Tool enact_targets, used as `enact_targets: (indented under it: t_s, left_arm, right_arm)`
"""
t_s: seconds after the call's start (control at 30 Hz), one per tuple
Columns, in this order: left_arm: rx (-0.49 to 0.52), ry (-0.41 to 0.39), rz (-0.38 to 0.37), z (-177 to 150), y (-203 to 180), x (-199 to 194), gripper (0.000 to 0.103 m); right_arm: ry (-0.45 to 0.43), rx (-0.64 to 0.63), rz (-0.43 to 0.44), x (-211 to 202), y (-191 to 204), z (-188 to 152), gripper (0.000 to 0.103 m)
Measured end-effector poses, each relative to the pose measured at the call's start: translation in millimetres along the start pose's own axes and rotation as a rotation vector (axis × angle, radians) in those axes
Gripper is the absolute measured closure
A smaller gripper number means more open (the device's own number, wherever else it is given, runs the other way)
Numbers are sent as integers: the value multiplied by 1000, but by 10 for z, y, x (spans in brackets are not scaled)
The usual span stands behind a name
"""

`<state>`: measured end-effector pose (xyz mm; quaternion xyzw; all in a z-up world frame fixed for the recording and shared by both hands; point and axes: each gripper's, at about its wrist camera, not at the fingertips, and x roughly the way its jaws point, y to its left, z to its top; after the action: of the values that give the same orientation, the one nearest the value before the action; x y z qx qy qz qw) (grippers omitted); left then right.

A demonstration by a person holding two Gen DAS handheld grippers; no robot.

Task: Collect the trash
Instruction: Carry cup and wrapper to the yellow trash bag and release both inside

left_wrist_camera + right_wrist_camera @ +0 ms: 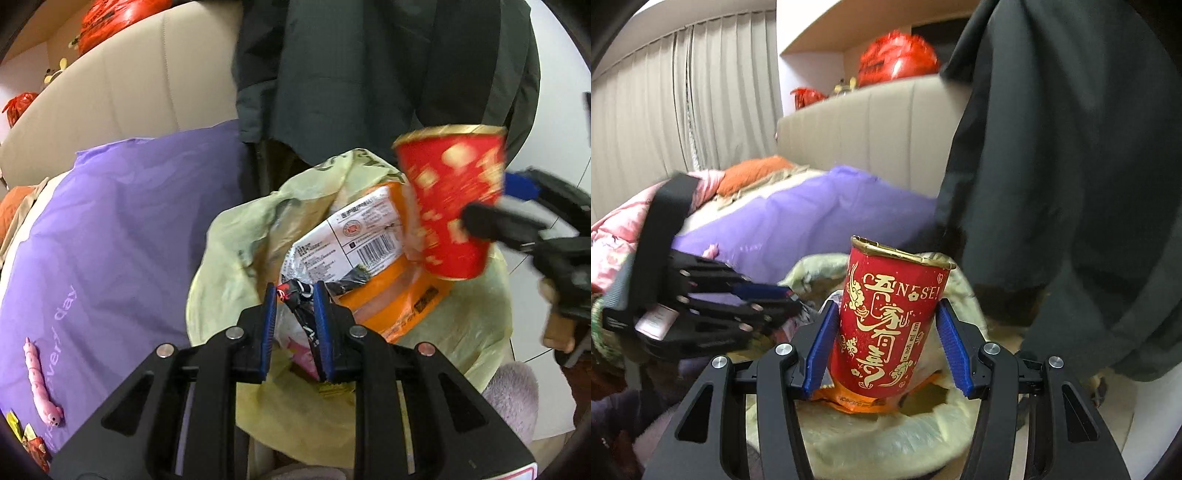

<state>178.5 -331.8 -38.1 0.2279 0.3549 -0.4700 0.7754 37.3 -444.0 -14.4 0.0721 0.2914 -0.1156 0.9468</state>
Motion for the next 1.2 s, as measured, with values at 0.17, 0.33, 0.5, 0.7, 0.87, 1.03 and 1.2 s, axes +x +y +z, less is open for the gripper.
enact_targets:
  t_s: [0.17, 0.33, 0.5, 0.7, 0.87, 1.03, 1.2]
  left_arm:
    - [1, 9, -16, -29, 55, -2, 83]
    - [-31, 16, -81, -13, 79, 8, 83]
    - [-37, 23, -84, -2, 46, 31, 83]
    - [-75, 27, -118, -2, 74, 36, 83]
    - [-119, 15, -171, -21, 169, -49, 78]
    - [-181, -40, -233, -27, 269, -231, 51]
    - [-222, -80, -189, -39, 364, -471, 42]
  right_arm:
    - [88, -27, -8, 284, 21, -93, 51]
    - [152, -61, -41, 370, 74, -192, 52]
    - [164, -53, -79, 342, 47, -248, 52]
    - [158, -57, -85, 324, 90, -278, 51]
    - [127, -28, -79, 241, 65, -258, 50]
    - [116, 10, -81, 186, 69, -231, 47]
    - [108, -38, -123, 97, 190, -214, 47]
